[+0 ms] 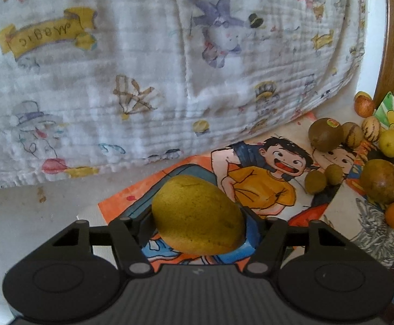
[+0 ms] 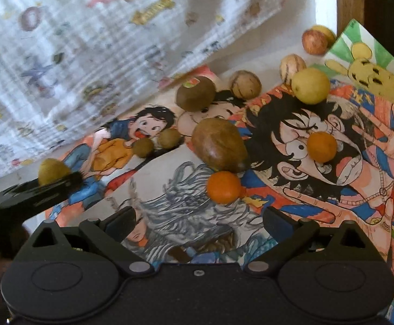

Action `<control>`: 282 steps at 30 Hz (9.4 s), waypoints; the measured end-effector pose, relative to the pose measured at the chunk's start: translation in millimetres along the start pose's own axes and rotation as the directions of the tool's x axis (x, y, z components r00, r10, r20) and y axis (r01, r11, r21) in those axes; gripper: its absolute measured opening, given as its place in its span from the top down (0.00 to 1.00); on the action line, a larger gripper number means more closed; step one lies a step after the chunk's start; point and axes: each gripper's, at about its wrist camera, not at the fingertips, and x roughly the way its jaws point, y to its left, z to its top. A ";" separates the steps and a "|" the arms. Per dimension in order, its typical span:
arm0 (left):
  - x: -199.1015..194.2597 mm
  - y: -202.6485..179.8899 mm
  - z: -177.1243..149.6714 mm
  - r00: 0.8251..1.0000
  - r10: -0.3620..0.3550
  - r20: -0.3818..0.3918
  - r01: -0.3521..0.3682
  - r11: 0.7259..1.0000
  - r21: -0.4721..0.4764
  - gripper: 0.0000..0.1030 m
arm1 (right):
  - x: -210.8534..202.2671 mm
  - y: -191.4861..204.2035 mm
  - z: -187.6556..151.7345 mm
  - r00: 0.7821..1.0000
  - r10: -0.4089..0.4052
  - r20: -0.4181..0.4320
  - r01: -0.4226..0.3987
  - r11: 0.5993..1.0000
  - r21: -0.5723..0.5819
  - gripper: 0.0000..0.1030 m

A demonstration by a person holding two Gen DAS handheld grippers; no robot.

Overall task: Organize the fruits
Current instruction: 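Grasp the large yellow fruit with the left tool while the right tool grasps an orange tangerine, then carry the yellow fruit and the tangerine back over the metal tray with both tools, then open the right tool to drop the tangerine while the left tool releases the yellow fruit into the tray, then grasp a small round tan fruit with the left tool while the right tool grasps a brown oval fruit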

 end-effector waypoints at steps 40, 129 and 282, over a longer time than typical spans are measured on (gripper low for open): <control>-92.2 -39.5 -2.5 0.989 -0.120 0.083 0.113 0.991 0.077 0.32 | -65.1 22.3 3.6 0.990 0.023 0.142 -0.005 0.992 -0.124 0.68; -198.6 -115.4 -146.1 0.973 -0.200 -0.112 0.218 0.958 0.184 0.31 | -149.0 -29.8 -200.3 0.996 -0.042 0.078 0.049 0.995 -0.087 0.57; 31.6 -84.3 36.7 0.978 -0.197 -0.067 0.207 0.955 0.213 0.72 | 73.6 -13.3 57.2 0.999 0.027 -0.037 -0.033 0.985 -0.170 0.46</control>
